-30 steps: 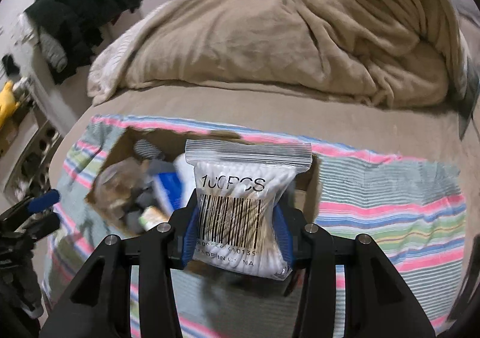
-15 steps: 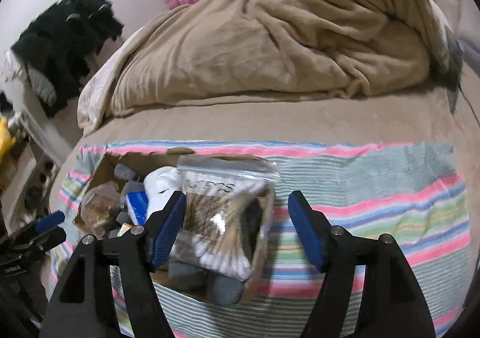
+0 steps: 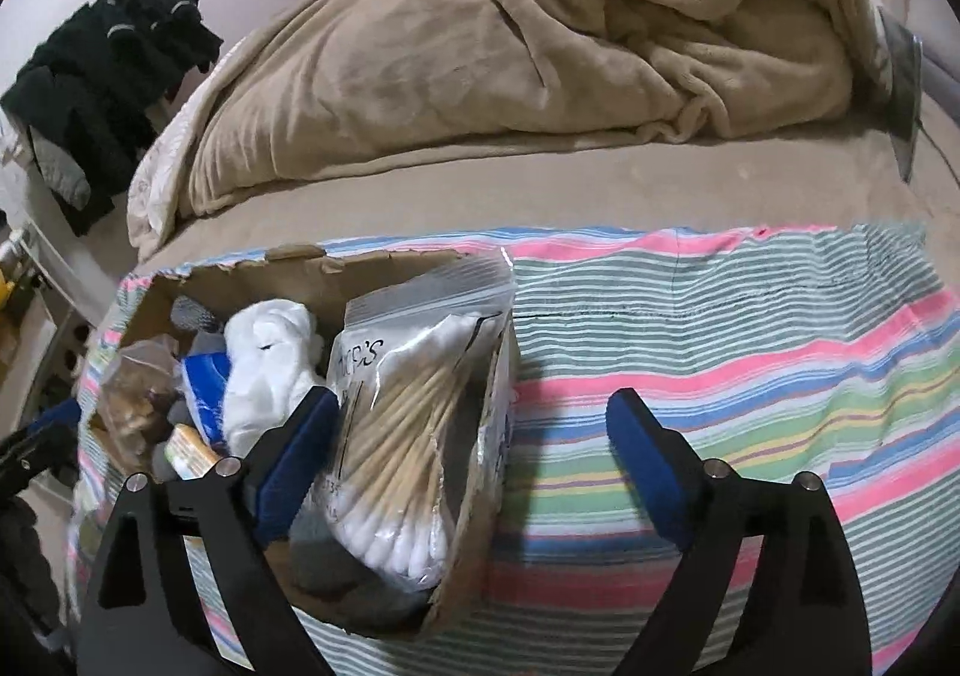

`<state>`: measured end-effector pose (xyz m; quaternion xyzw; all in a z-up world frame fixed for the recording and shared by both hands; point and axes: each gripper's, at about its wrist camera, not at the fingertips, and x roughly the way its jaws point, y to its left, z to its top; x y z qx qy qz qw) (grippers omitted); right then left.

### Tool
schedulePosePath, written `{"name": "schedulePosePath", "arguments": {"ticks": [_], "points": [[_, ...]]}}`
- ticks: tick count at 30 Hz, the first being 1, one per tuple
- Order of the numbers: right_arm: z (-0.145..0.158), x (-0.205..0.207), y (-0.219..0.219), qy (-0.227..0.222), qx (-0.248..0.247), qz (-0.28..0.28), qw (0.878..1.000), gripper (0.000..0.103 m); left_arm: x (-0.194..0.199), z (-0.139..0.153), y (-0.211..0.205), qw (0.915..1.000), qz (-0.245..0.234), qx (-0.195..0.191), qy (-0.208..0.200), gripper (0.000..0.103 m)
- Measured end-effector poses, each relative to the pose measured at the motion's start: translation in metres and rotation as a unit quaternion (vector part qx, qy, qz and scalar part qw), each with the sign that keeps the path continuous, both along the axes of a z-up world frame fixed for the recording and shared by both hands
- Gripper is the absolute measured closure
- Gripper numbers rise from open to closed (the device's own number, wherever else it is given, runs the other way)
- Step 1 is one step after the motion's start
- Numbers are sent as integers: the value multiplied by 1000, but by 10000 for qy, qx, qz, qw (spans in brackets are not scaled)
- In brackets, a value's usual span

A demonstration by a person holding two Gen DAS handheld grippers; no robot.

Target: Organize objects

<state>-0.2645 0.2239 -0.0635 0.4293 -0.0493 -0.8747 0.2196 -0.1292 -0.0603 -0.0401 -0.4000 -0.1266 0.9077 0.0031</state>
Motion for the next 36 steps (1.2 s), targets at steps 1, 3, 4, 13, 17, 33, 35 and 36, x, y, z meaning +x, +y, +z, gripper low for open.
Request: {"name": "schedulePosePath", "arguments": {"ticks": [1,3,4,13,17,33,35,36], "points": [[2,2,0,14,15,-11,10000,11,1,1,1,10000,-3,-3,14,26],[11,8,-1,99,62,16,9999,11,4,5,1,10000,-11,-9,71,26],[15,11,-2,135,93,23,9999,11,6,7,1,10000,-10,-7,95,26],[44,48,10,267,114,-32,9996,11,23,18,6,9998,-42,23,186,26],[50,63,11,274,119,-17,9996,11,32,25,10,9994,-173,212,219,26],[83,139,-6,492,411,224,9977,11,85,47,30,9991,-252,88,315,26],[86,146,-7,545,379,221,9975,11,90,48,31,9992,-250,65,316,26],[89,150,-6,555,358,216,9976,11,95,49,31,9992,-238,41,322,26]]}}
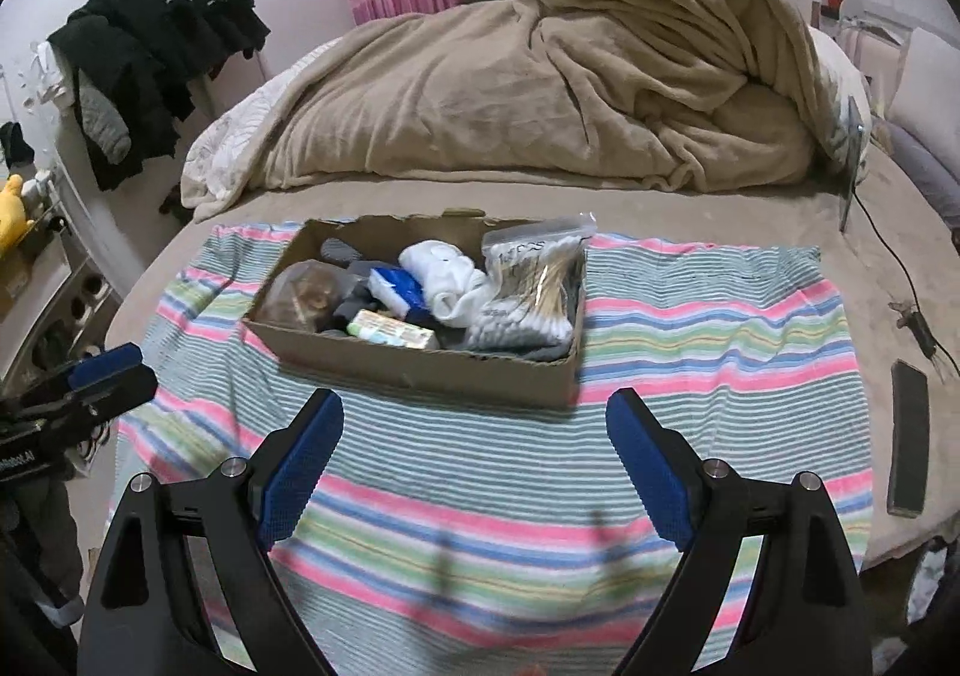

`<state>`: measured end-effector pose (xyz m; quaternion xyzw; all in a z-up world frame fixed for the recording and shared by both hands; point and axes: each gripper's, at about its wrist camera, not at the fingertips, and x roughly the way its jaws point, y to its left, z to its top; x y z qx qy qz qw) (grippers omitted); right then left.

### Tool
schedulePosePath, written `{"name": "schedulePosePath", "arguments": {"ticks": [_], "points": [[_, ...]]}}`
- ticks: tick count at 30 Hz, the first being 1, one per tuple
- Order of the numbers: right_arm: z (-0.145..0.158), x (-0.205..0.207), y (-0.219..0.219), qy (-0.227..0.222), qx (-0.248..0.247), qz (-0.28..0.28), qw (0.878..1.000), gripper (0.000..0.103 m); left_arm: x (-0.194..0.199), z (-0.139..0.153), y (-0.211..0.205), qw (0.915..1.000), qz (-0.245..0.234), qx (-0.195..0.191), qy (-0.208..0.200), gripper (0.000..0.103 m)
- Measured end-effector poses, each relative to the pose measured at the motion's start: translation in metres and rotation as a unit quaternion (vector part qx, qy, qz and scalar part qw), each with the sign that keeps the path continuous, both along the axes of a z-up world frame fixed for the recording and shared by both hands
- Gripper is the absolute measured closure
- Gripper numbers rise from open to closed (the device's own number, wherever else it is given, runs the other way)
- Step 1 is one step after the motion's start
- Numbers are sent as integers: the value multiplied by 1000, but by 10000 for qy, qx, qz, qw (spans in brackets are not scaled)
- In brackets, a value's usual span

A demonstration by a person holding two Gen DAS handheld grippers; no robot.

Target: Organize objects

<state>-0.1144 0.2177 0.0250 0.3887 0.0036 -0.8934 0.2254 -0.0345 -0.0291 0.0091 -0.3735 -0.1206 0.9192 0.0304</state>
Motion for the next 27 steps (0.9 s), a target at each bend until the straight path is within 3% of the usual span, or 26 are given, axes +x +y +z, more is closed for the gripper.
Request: {"name": "schedulePosePath", "arguments": {"ticks": [12,23,27], "points": [[13,39,0,90,20,-29,10000,11,40,3,12,9995,87,-295,46,26],[21,55,3,163,-22,-48,9999,11,42,6,16,9991,3,-430,59,25],[23,54,5,172,-40,-61,9998,11,41,8,16,9989,33,-452,88,15]]}}
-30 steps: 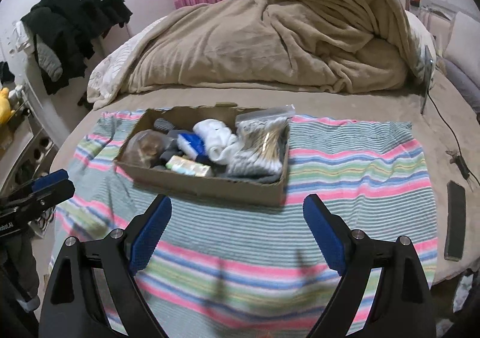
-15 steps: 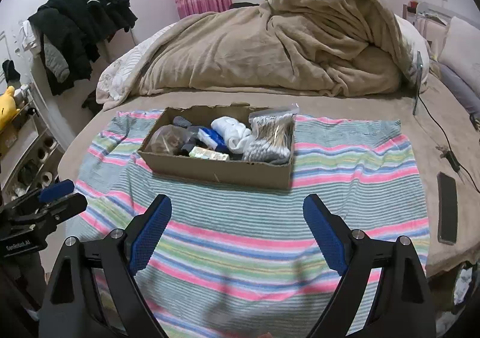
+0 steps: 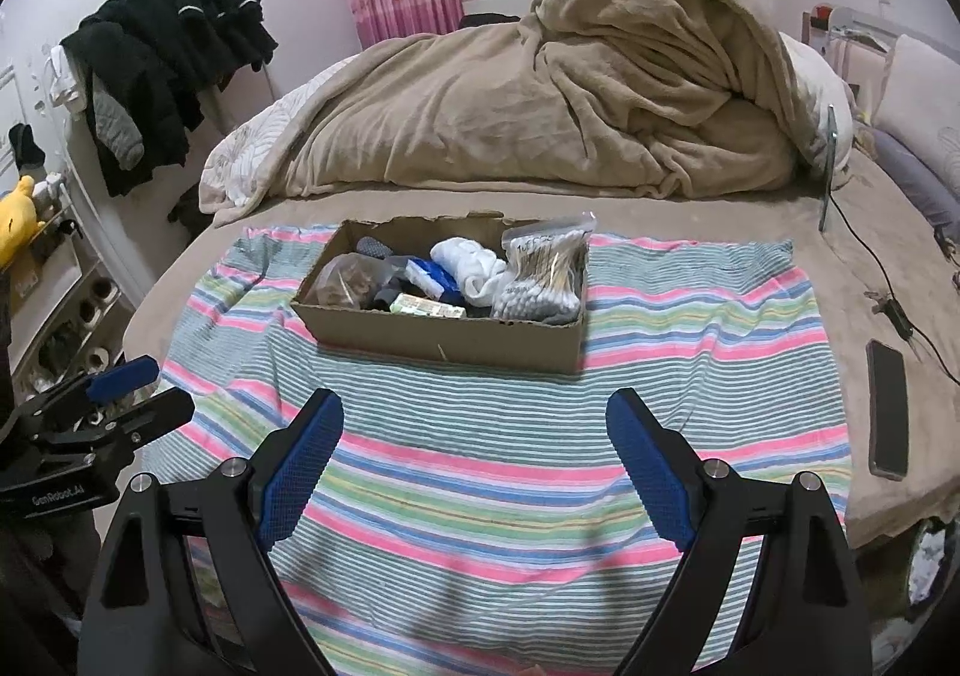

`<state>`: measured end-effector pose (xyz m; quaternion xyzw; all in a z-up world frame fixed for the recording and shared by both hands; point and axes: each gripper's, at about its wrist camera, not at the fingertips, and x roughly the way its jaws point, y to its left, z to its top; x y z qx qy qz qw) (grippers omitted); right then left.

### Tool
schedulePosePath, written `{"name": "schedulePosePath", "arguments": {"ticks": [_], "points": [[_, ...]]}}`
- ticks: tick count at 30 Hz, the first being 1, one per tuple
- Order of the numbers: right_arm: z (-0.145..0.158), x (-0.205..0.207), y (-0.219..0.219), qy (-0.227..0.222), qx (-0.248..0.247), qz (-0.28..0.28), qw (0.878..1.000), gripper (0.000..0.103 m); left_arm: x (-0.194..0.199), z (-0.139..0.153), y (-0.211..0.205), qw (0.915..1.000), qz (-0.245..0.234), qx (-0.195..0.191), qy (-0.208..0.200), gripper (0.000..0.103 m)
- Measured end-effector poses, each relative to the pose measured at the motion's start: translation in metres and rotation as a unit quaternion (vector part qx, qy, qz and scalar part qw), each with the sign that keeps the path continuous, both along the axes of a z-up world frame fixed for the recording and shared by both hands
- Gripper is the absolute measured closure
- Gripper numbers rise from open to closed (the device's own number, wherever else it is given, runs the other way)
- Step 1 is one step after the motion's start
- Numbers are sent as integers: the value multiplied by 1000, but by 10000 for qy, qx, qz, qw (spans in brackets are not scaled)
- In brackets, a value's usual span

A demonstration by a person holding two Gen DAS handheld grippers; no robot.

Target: Organize objects

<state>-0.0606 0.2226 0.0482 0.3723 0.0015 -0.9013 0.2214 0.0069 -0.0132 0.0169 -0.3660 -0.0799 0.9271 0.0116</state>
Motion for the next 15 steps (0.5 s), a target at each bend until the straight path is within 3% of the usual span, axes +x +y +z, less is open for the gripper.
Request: {"name": "schedulePosePath", "arguments": {"ticks": [15], "points": [[-2,-5,1,-51,-16,0,10000,11,-6,4,-1,10000,-53,-38,8,10]]}}
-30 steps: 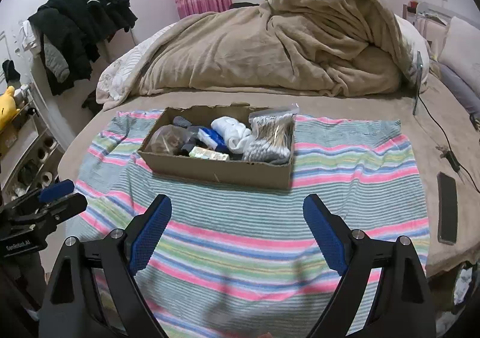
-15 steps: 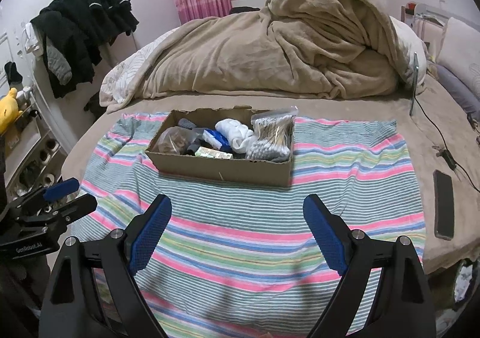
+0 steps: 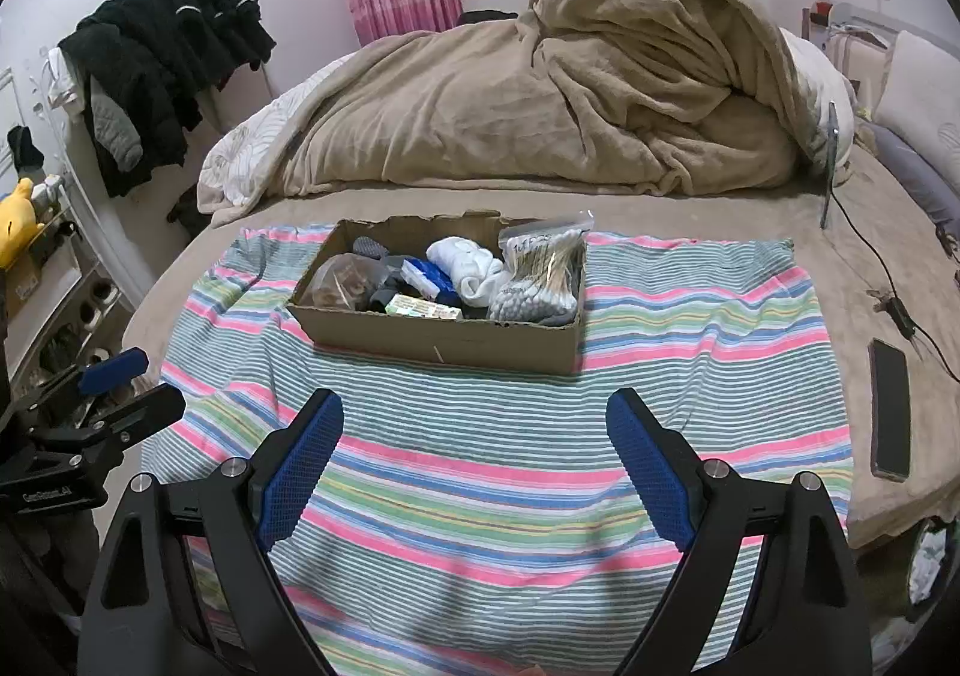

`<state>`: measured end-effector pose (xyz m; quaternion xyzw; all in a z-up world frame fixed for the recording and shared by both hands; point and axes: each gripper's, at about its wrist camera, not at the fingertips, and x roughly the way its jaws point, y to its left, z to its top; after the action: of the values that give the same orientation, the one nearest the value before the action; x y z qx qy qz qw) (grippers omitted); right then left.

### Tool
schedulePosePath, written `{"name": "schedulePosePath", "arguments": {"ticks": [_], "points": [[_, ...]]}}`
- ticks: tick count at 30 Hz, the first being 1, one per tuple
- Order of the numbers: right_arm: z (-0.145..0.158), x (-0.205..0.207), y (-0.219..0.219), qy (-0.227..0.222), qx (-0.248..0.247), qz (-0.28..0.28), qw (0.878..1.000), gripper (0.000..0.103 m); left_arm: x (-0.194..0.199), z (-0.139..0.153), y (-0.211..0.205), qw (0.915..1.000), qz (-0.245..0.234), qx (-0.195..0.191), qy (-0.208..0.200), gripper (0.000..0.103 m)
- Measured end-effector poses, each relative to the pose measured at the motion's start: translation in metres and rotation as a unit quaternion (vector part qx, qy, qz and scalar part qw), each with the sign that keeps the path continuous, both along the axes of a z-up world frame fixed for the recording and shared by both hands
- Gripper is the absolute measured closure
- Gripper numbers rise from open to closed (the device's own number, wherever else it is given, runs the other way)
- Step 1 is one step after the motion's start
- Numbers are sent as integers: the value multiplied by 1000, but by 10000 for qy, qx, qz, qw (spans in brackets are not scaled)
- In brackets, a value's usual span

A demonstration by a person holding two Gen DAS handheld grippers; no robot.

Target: Organize objects

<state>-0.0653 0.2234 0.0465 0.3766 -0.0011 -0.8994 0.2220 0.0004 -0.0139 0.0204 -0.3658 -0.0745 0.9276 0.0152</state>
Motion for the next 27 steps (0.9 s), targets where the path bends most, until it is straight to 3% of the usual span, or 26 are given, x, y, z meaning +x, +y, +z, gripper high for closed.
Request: {"name": "schedulePosePath", "arguments": {"ticks": [27], "points": [[-7,-8,-4,-69,47,62,9999,11,-7,-6,-7,9999,111,74,-100,10]]}}
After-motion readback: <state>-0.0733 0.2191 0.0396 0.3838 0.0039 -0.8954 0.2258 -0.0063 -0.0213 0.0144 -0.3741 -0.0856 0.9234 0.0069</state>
